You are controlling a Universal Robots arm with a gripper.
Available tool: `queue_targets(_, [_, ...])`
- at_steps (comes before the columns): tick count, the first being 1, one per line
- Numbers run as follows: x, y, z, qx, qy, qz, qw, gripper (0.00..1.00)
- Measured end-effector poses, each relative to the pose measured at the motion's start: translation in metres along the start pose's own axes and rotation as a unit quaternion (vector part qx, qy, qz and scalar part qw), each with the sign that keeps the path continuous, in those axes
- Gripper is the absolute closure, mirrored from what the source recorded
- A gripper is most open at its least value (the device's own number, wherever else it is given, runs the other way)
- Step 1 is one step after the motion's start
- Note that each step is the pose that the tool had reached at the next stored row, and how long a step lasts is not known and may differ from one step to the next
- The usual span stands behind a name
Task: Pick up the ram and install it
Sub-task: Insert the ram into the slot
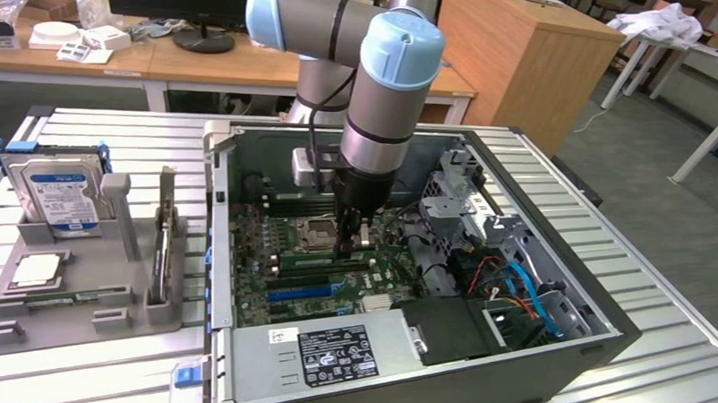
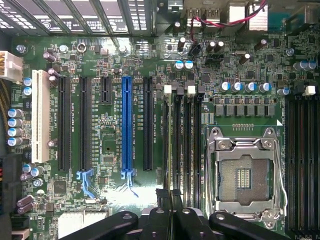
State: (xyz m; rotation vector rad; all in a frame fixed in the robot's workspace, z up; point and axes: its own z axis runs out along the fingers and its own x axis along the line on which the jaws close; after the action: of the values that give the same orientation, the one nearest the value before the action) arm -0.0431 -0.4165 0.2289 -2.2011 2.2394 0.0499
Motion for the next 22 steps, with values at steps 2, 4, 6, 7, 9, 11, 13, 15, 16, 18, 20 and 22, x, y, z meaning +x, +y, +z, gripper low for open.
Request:
queue_targets(2, [0.0001, 0.0, -0.0001, -0.0001, 0.0001, 0.0, 1.0, 0.88])
queue_targets(4, [0.0001, 0.0, -0.0001, -0.0001, 0.0002, 0.0, 1.0, 0.88])
queue_targets(6, [0.0001, 0.0, -0.0001, -0.0001, 0.0001, 0.0, 1.0, 0.88])
queue_targets(7, [0.0001, -0.0005, -0.0002, -0.0001, 0.0002, 0.0, 1.0, 0.88])
queue_targets(9, [0.0001, -0.0019, -0.0004, -0.0005, 0.0004, 0.0, 1.0, 0.88])
queue_targets(11, [0.0001, -0.0022, -0.0004, -0.0003, 0.0004, 0.0, 1.0, 0.88])
queue_targets(13, [0.0, -0.0024, -0.0003, -0.0002, 0.0002, 0.0, 1.0, 0.88])
queue_targets(15, [0.0, -0.0024, -0.0002, -0.0002, 0.0002, 0.0, 1.0, 0.88])
queue_targets(16, [0.0001, -0.0024, -0.0002, -0.0002, 0.0002, 0.0, 1.0, 0.88])
queue_targets(18, [0.0001, -0.0024, -0.0002, -0.0002, 0.0001, -0.002, 1.0, 0.88])
queue_targets(20, [0.0001, -0.0024, -0.0002, -0.0002, 0.0, -0.003, 1.0, 0.88])
queue_targets(22, [0.0001, -0.0024, -0.0002, -0.0003, -0.0002, -0.004, 1.0, 0.88])
